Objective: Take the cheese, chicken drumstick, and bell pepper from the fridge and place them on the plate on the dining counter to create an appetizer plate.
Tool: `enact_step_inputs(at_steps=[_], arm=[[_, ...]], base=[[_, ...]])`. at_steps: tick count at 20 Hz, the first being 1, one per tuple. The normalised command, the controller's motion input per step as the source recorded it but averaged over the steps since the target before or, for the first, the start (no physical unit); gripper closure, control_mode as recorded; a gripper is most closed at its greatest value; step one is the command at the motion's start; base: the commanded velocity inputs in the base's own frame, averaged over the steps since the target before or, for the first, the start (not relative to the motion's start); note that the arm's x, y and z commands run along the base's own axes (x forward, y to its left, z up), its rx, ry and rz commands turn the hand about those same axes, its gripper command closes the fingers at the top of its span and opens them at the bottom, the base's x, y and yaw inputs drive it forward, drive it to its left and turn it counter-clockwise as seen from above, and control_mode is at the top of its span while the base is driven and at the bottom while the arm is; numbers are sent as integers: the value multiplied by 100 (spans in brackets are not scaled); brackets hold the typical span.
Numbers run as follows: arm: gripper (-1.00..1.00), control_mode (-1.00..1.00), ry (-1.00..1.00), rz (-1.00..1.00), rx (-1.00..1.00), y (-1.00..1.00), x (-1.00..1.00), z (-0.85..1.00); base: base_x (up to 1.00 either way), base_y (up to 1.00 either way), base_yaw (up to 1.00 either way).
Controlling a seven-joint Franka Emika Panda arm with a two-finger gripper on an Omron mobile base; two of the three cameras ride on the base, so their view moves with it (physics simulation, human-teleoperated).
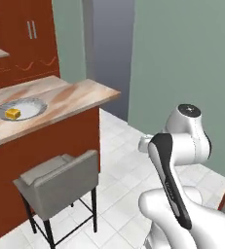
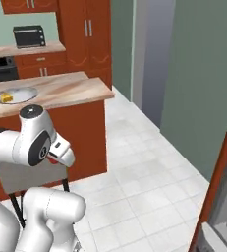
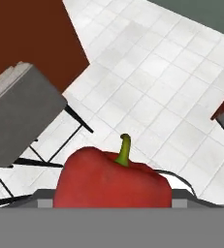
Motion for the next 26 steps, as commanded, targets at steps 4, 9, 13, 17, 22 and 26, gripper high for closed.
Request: enact_step_inputs(at_steps=[4, 9, 13, 17, 22, 26], arm=[[100, 100, 0, 0, 0, 0, 0, 0], [100, 100, 0, 0, 0, 0, 0, 0], [100, 100, 0, 0, 0, 0, 0, 0], [100, -100, 0, 10, 0, 0, 10, 2], [100, -100, -8, 32, 0, 0, 19, 43], [100, -100, -8, 15, -1, 11, 78, 77]], base=[[57, 33, 59], [81, 28, 51], [87, 20, 48], [48, 2, 32], [0, 0, 0], [0, 0, 0]])
